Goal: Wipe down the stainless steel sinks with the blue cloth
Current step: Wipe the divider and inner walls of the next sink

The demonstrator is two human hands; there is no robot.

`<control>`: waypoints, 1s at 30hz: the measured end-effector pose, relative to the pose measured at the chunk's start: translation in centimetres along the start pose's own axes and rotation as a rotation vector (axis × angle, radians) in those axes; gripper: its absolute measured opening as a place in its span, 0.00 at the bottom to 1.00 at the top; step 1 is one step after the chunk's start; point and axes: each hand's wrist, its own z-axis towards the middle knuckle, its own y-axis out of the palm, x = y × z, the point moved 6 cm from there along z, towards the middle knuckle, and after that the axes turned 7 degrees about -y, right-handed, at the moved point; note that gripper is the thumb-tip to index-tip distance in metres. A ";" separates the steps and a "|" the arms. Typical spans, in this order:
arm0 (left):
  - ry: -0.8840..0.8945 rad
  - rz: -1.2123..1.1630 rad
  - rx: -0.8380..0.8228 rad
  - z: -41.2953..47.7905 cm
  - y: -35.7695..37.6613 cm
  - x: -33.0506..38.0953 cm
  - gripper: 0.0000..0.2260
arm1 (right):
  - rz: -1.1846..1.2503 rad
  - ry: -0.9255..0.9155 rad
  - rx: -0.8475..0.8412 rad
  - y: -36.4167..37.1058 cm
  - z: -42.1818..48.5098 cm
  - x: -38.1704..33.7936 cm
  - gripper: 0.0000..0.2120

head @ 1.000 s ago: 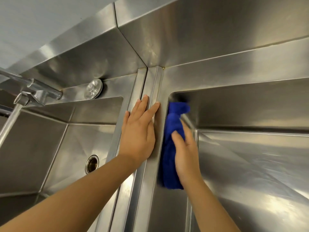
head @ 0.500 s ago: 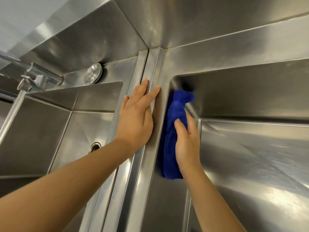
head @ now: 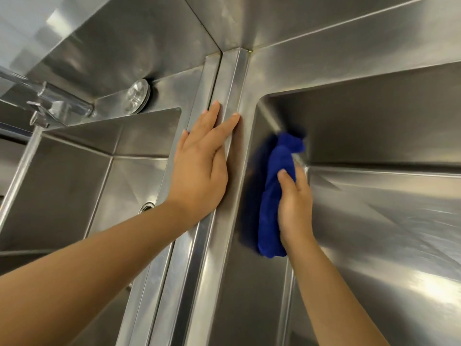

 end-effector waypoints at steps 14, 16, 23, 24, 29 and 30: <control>-0.004 0.006 -0.004 0.2 -0.1 0.0 0.23 | -0.017 0.259 0.115 -3.4 3.3 6.5 0.18; 0.010 0.000 0.006 0.0 -0.1 0.0 0.23 | 0.008 0.173 0.062 -2.3 2.5 4.6 0.19; 0.000 -0.013 0.006 0.0 0.0 0.0 0.22 | -0.042 -0.049 -0.007 -1.3 2.7 2.7 0.12; 0.002 -0.018 0.009 0.0 0.0 0.0 0.22 | -0.061 -0.023 0.004 -2.0 3.3 3.6 0.12; 0.000 -0.016 0.008 0.1 0.0 -0.1 0.22 | -0.144 0.270 0.086 -5.4 5.1 9.3 0.17; 0.004 -0.012 0.007 0.1 0.0 -0.1 0.22 | -0.135 0.284 0.092 -5.4 4.8 9.2 0.16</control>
